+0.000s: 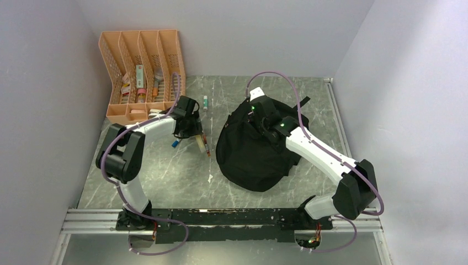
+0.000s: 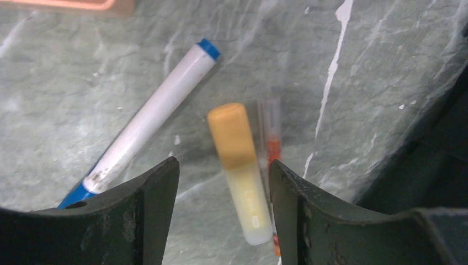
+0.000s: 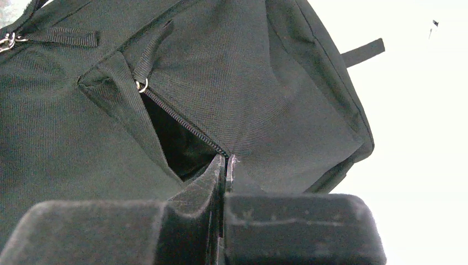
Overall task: Pack the student bag
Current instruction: Pick up the stationery from the center of the board.
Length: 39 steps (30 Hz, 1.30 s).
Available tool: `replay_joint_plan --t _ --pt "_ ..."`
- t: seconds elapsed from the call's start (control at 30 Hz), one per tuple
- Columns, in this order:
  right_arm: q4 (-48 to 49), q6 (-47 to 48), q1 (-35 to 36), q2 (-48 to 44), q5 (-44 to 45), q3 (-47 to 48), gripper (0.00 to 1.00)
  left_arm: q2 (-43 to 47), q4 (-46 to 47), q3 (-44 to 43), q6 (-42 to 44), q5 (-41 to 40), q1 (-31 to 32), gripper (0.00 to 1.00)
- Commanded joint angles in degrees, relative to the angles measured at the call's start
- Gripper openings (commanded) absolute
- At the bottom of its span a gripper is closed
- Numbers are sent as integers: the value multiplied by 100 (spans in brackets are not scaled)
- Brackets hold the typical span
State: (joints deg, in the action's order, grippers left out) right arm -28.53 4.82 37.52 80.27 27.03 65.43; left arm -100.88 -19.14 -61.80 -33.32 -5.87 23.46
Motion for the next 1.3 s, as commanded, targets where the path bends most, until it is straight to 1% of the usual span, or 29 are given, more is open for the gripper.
replay_joint_plan --t 0.0,0.17,0.37,0.6,0.7,0.77,0.8,0.9,0.97,1.07,1.17,1.27 --pt "304 -112 17 -260 168 -85 0 -295 -44 -394 -146 -191 193 64" --pt "321 -121 6 -315 224 -172 0 -457 -258 -505 -135 -509 334 60" --pt "388 -135 -3 -338 251 -249 0 -403 -325 -311 -84 -816 411 54" --pt "388 -144 2 -331 276 -253 0 -776 -597 -531 151 -953 489 49" --pt "386 -155 5 -353 299 -267 0 -795 -577 -469 193 -954 508 48" --pt "388 -165 7 -362 302 -284 0 -768 -551 -405 196 -924 510 43" --pt "394 -166 2 -369 310 -293 0 -747 -534 -367 195 -906 510 39" --pt "399 -195 2 -392 325 -294 0 -607 -491 -287 225 -843 510 21" --pt "398 -244 1 -421 324 -289 0 -457 -560 -288 245 -851 510 13" --pt "391 -345 9 -481 246 -268 0 -112 -718 -310 301 -897 510 8" --pt "440 -446 5 -552 67 -291 0 415 -780 -307 409 -799 510 5" --pt "443 -473 -3 -568 -35 -270 0 1090 -458 -138 629 -182 510 5"
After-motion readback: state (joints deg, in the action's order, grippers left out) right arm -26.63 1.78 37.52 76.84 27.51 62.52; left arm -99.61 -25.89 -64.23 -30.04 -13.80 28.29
